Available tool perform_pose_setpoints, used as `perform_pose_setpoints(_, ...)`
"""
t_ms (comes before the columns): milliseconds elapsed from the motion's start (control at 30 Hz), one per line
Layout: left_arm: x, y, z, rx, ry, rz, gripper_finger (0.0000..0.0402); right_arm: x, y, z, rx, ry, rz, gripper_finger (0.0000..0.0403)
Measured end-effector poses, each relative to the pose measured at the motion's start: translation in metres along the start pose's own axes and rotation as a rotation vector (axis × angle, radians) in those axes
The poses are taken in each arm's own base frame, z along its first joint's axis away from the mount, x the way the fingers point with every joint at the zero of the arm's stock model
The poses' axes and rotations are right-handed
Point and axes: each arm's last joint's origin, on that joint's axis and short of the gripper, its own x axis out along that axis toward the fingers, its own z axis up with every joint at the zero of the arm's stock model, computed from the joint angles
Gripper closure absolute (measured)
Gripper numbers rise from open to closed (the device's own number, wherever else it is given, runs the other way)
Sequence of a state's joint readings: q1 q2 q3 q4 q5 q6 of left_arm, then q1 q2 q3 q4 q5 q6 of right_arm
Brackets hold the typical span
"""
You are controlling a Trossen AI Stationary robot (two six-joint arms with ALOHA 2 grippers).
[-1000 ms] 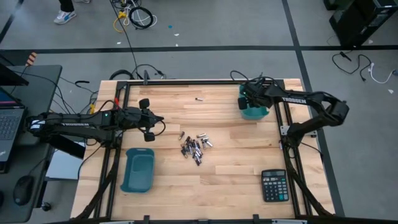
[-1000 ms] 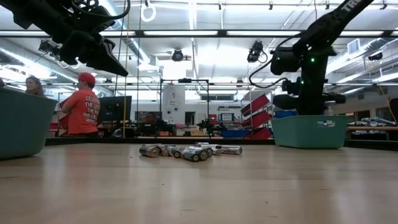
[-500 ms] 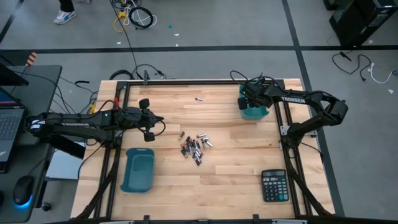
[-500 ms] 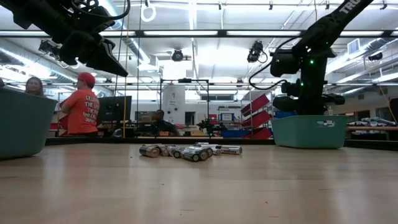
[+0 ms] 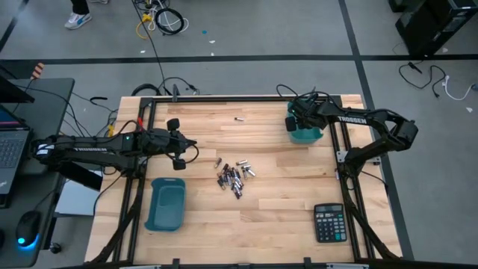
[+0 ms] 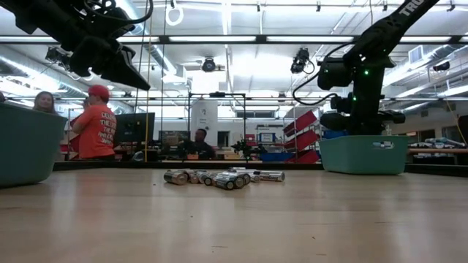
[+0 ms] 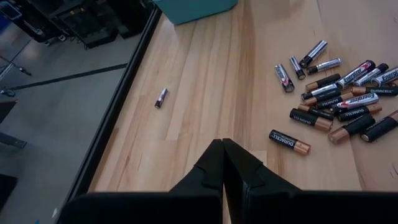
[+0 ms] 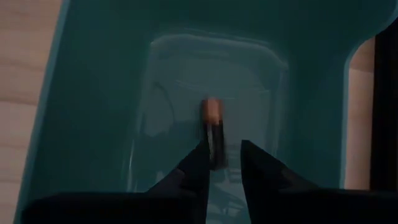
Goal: Sort batteries
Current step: Put the black battery into the green bin
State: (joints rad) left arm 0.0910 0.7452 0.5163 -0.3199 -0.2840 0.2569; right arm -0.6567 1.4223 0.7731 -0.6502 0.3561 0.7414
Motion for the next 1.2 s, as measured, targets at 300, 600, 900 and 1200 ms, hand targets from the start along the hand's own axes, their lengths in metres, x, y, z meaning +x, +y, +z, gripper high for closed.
perform_pose_setpoints(300,0.000,0.000,-0.001,0.000,0.006,-0.001,0.0400,-0.001,0.002,0.003,0.012,-0.017,0.016,0.0311)
perform_pose_setpoints(600,0.000,0.000,-0.001,0.000,0.007,-0.002,0.0400,-0.024,0.017,0.024,-0.014,-0.093,0.091,0.0312)
perform_pose_setpoints(900,0.000,0.000,0.001,-0.007,-0.010,0.003,0.0400,-0.061,0.049,0.033,-0.100,-0.210,0.241,0.0314)
perform_pose_setpoints(1200,0.000,0.000,0.001,-0.007,-0.010,0.003,0.0400,-0.101,0.095,0.024,-0.351,-0.459,0.561,0.0315)
